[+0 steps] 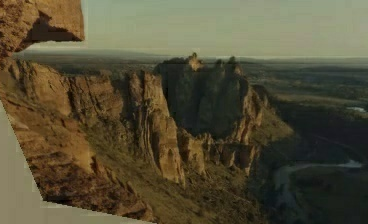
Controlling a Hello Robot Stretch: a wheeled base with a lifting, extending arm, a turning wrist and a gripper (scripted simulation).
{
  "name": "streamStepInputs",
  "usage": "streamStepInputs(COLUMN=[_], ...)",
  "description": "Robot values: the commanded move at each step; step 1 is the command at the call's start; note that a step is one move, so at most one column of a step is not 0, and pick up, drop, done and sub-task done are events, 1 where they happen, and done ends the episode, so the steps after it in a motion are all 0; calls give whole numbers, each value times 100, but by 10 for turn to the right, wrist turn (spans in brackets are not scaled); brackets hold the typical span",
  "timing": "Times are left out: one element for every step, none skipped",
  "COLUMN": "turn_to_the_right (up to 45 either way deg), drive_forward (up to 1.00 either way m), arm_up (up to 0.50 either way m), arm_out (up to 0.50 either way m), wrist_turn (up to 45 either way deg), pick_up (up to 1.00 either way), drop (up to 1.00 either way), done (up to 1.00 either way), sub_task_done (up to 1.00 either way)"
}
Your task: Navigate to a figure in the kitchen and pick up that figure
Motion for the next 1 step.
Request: streamStepInputs(turn_to_the_right=[0], drive_forward=[0], arm_up=[0], arm_out=[0], wrist_turn=[0], pick_up=[100], drop=[0], done=[0], sub_task_done=[0])
